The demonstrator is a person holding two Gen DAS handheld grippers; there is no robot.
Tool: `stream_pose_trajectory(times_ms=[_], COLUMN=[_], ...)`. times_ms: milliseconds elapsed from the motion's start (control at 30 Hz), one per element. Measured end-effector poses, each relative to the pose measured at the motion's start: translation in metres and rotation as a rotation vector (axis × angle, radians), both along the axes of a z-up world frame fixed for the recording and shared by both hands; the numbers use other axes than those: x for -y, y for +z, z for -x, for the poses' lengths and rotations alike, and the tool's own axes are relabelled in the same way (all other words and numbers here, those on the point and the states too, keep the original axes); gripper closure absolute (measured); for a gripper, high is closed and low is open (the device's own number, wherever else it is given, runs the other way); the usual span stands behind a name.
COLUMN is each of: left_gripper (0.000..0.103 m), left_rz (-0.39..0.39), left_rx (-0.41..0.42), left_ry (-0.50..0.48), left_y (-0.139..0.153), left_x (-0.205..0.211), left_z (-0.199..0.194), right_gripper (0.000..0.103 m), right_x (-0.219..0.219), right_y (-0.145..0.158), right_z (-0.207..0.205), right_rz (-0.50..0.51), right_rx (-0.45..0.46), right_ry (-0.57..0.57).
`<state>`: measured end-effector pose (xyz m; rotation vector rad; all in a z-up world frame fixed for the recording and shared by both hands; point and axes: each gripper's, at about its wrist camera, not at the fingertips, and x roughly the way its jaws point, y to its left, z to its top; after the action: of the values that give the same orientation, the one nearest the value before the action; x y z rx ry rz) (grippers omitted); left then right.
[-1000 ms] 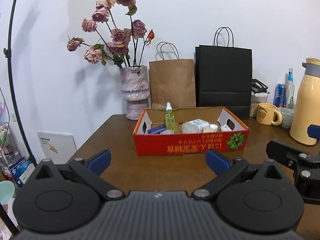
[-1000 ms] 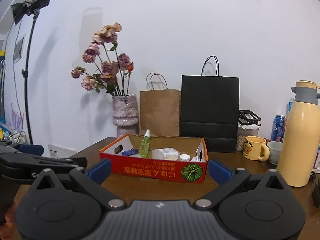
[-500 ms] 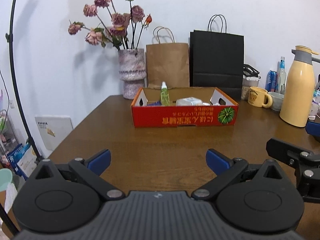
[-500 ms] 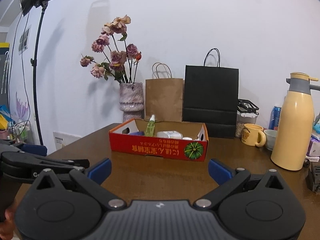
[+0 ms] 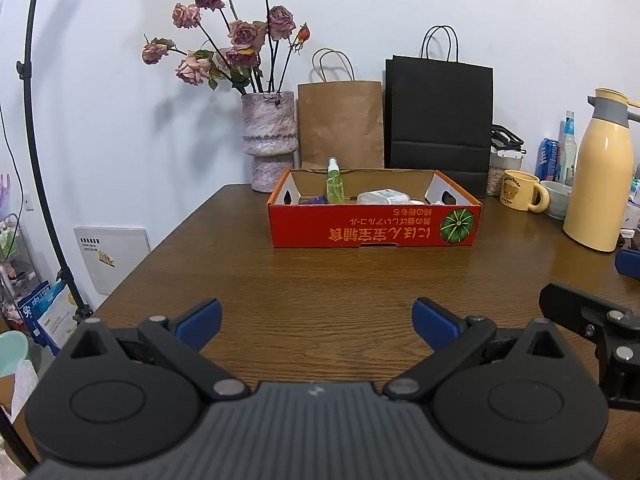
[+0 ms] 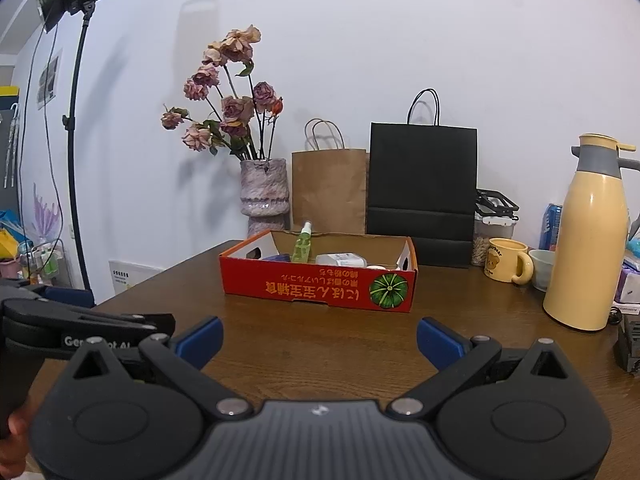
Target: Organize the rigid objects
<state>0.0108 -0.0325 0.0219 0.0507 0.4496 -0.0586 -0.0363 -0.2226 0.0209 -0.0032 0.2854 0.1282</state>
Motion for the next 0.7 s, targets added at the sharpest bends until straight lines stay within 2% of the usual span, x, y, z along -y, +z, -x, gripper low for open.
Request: stream_pose_trajectory(times_ms=[700], left_gripper=[0.0], left_rz=[0.001], left_rx=[0.007], left_ry=[-0.002], left_y=[0.0036], left_x=[0.0003], left_z=[0.0014], right_gripper=[0.0], right_x=[-0.0025], right_y=[0.0005], right_z=[0.0014], right_rz=[0.003], right_rx=[0.007], right_ry=[0.002])
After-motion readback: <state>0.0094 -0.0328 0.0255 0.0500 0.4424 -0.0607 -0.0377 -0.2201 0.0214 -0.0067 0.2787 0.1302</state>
